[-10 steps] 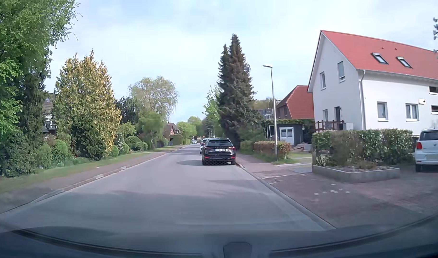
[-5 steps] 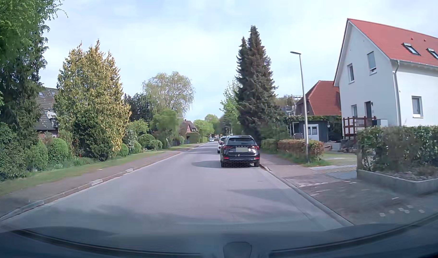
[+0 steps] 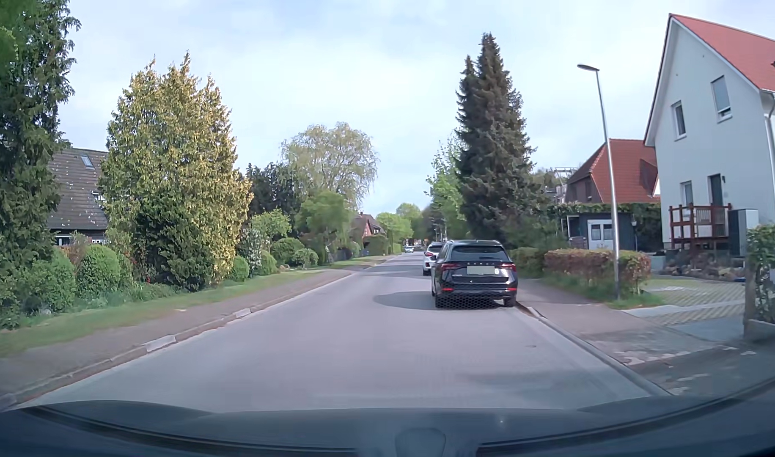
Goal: Follow the waypoints while adhering to traffic rules and regulations
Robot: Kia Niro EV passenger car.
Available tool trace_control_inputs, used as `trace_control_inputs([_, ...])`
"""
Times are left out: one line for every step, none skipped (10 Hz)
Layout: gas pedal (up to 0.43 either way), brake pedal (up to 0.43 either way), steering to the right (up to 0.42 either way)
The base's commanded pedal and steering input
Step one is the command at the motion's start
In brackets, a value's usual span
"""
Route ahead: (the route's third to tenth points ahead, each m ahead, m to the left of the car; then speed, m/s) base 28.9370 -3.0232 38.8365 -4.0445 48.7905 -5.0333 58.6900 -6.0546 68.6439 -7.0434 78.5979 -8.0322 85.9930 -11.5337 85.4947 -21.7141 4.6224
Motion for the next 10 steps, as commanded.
trace_control_inputs([0.059, 0.000, -0.127])
trace_control_inputs([0.059, 0.000, -0.106])
trace_control_inputs([0.059, 0.000, -0.089])
trace_control_inputs([0.059, 0.000, -0.078])
trace_control_inputs([0.059, 0.000, -0.077])
trace_control_inputs([0.059, 0.000, -0.076])
trace_control_inputs([0.059, 0.000, -0.068])
trace_control_inputs([0.059, 0.000, -0.051])
trace_control_inputs([0.059, 0.000, -0.037])
trace_control_inputs([0.059, 0.000, -0.027])
